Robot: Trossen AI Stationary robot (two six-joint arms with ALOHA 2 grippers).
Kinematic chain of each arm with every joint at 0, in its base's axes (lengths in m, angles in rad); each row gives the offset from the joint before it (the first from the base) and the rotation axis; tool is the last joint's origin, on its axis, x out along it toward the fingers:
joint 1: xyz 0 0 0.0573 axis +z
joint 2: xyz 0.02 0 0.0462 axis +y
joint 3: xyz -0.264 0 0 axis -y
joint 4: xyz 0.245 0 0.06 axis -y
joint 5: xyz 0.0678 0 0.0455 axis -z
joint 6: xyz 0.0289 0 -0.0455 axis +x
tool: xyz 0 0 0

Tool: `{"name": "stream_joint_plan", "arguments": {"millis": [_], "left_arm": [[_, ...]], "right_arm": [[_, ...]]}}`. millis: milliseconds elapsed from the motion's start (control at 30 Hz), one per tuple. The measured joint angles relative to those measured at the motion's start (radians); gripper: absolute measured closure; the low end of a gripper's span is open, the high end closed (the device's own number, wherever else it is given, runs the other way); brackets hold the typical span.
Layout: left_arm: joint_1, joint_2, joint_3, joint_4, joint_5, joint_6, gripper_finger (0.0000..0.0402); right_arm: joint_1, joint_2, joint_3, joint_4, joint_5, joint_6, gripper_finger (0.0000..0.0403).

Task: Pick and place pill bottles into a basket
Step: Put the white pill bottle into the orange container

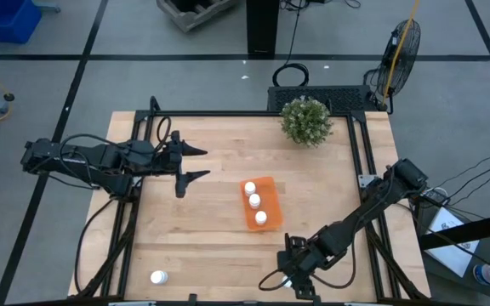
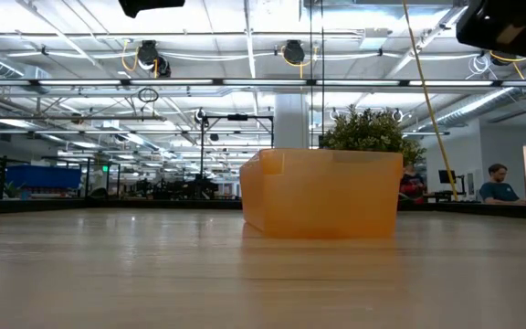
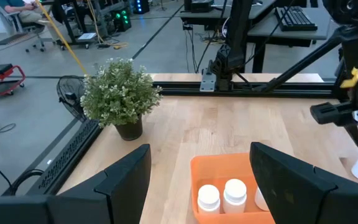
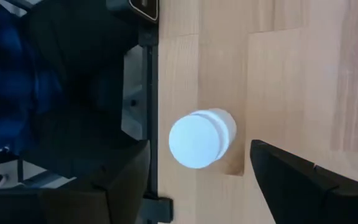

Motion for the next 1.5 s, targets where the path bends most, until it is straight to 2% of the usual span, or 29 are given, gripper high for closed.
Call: {"name": "stream_joint_plan", "arguments": {"millis": [267,533,667,800,1067,1267,1367,1500], "left_arm": [[0.000,0.000,0.000,-0.002,0.000,0.007,0.0123],[0.000,0.000,0.000,-0.001,-0.006,0.008,0.0124],[0.000,0.000,0.000,0.000,-0.006,0.006,0.0124],[0.000,0.000,0.000,0.001,-0.006,0.006,0.0123],[0.000,0.000,0.000,0.006,-0.007,0.004,0.0123],[0.000,0.000,0.000,0.009,-0.007,0.004,0.0123],[0.000,0.000,0.000,0.009,-0.007,0.004,0.0124],[0.000,0.000,0.000,0.010,-0.007,0.004,0.0123]], "right_arm": [[-0.003,-0.002,0.000,-0.037,0.005,-0.006,0.0135],[-0.003,-0.050,0.000,0.017,0.108,-0.027,0.0135],[-0.003,-0.051,0.000,0.007,0.071,0.003,0.0137],[0.009,-0.050,0.011,-0.001,0.057,0.030,0.0155],[0.038,0.020,0.207,-0.088,0.083,-0.005,0.0213],[0.063,0.150,0.395,-0.310,0.079,-0.055,0.0238],[0.069,0.192,0.446,-0.415,0.079,-0.077,0.0246],[0.069,0.210,0.452,-0.443,0.095,-0.112,0.0262]]}}
